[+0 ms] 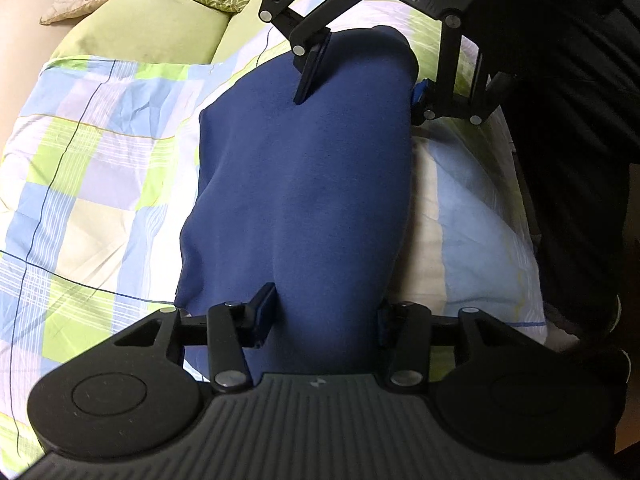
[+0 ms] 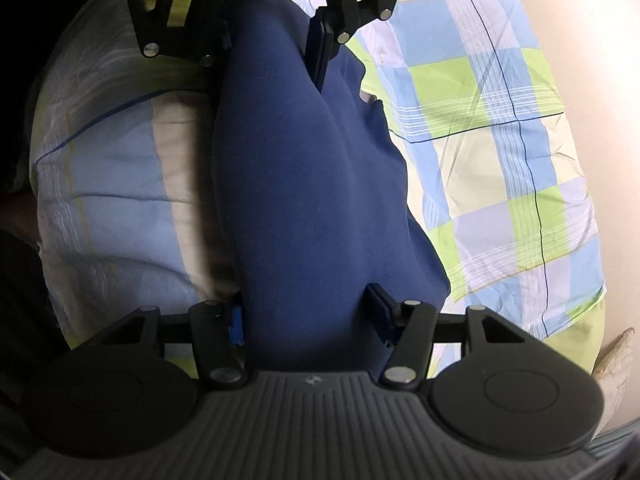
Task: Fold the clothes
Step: 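Lift the bundle with both tools and carry it onto the white chair seat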
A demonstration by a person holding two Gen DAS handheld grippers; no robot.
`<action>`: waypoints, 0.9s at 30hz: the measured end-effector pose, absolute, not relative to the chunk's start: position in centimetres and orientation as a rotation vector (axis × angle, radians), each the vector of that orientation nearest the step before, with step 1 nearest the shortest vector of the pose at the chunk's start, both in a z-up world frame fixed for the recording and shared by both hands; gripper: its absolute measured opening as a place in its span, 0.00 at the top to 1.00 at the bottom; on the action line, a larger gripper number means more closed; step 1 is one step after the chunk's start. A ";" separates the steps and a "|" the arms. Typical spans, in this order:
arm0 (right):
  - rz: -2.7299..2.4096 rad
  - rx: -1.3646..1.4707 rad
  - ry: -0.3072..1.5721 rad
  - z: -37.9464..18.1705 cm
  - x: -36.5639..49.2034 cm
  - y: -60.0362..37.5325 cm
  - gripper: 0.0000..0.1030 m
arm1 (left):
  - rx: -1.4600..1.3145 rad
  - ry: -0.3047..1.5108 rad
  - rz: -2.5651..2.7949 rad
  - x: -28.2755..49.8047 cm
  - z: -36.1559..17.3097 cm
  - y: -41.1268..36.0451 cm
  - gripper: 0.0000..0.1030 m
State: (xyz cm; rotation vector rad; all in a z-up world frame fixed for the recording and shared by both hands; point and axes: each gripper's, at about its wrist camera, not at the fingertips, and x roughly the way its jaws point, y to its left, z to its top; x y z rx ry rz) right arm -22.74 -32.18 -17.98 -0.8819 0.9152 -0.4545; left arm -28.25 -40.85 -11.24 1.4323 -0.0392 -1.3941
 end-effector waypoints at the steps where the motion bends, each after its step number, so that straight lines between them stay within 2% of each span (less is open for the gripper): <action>1: -0.456 -0.880 0.915 -18.0 -22.7 -32.1 0.49 | 1.431 -0.038 -1.394 -28.2 -11.2 -40.8 0.50; 4: -0.465 -0.868 0.911 -18.1 -22.5 -32.0 0.55 | 1.430 -0.035 -1.395 -28.1 -11.2 -40.7 0.52; 5: -0.472 -0.855 0.908 -17.9 -22.5 -32.0 0.64 | 1.426 -0.030 -1.398 -28.1 -11.1 -40.6 0.54; 8: -0.499 -0.828 0.882 -16.7 -23.1 -31.9 0.76 | 1.405 -0.020 -1.403 -27.9 -10.4 -40.1 0.62; 15: -0.568 -0.839 0.763 -12.0 -25.6 -30.0 0.79 | 1.376 -0.128 -1.368 -28.4 -4.9 -37.5 0.65; 22: -0.780 -0.798 0.697 -6.3 -29.8 -28.5 0.79 | 1.356 -0.425 -1.422 -33.7 1.7 -36.3 0.65; 27: -1.018 -0.711 0.760 -5.0 -37.0 -26.8 0.79 | 1.323 -0.644 -1.571 -40.6 2.9 -38.4 0.65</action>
